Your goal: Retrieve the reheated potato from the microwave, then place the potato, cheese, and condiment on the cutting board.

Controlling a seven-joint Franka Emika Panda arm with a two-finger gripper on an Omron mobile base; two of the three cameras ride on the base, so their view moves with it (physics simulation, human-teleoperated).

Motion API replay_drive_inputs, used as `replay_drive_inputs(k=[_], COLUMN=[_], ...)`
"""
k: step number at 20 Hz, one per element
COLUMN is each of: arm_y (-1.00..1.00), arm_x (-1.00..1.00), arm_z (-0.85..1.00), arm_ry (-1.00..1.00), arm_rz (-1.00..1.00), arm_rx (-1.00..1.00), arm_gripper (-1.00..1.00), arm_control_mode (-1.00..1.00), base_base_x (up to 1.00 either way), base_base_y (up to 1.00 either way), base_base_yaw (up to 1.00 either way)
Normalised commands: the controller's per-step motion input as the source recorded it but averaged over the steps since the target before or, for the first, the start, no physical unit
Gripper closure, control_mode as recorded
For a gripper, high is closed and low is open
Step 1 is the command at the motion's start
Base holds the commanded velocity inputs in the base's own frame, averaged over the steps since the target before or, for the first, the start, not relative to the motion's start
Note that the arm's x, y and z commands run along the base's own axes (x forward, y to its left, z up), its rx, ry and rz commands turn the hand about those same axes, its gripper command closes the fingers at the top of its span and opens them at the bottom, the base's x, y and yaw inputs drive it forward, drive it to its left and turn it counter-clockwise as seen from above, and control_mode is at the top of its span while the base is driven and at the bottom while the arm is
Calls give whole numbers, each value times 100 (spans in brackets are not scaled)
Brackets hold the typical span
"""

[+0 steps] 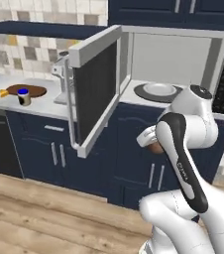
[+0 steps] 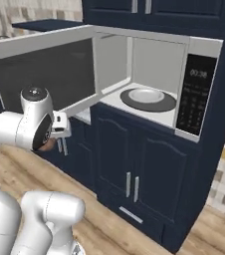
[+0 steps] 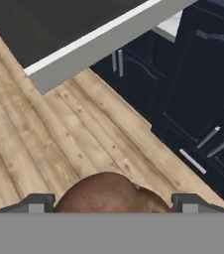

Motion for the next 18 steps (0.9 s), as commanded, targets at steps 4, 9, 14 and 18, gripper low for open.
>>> replay_drive_inputs(k=[4,9,14,18], arm_y=[0,0,0,0], arm_x=[0,0,0,0], arm_z=[0,0,0,0], arm_ry=[0,0,0,0], arm_rz=[0,0,0,0], arm_rx=[0,0,0,0], arm_gripper=[100,100,100,100], arm_control_mode=[100,100,100,100], base_base_x=[-62,-64,-48,-27], base_base_y=[-18,-1,14,45], base_base_yaw=[56,42,40,30])
